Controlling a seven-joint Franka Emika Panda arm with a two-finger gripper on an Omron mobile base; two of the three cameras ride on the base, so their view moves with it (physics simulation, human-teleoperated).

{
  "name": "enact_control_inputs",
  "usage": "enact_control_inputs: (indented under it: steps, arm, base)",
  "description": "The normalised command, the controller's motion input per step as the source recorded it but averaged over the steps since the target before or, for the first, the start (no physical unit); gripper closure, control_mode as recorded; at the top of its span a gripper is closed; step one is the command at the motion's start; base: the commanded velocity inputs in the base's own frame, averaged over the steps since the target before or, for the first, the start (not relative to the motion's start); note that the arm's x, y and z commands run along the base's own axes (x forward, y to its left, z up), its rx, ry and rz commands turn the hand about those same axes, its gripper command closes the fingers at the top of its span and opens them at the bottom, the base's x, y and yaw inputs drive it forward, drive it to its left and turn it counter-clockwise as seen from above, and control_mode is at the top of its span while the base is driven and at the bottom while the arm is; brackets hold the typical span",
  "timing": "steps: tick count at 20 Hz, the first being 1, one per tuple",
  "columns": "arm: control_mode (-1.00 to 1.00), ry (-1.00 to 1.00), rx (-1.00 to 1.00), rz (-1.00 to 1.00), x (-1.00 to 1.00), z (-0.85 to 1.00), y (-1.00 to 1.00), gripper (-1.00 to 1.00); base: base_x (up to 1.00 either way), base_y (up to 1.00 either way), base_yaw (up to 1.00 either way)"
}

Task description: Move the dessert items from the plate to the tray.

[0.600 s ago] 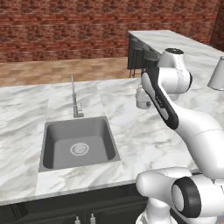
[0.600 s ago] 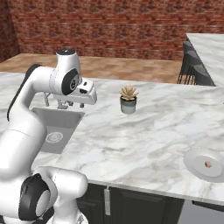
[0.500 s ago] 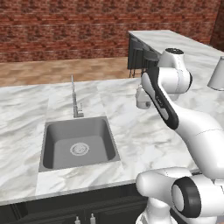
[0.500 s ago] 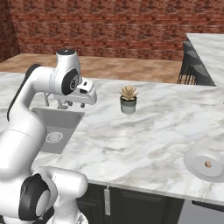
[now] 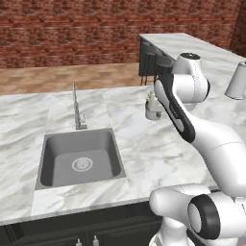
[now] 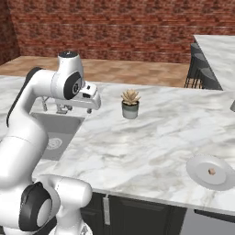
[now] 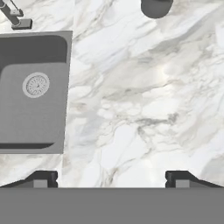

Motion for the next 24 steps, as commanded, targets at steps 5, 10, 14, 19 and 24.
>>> enact_control_inputs:
  steps: [5,10,14,19,24]
  arm:
    - [1.00,0.00,0.00,0.00,0.00,0.00,0.00,-1.00]
    - [1.00,0.00,0.00,0.00,0.00,0.00,0.00,-1.00]
    - [1.00,0.00,0.00,0.00,0.00,0.00,0.00,-1.00]
    - [1.00,0.00,0.00,0.00,0.00,0.00,0.00,-1.00]
    - [1.00,0.00,0.00,0.00,0.00,0.00,0.00,-1.00]
  base:
    - [0.00,-0.89,0.00]
    - [-0.02,-0.86,0.00]
    - [0.00,-0.88,-0.01]
    - [0.00,-0.76,0.00]
    - [0.00,-0.66,0.00]
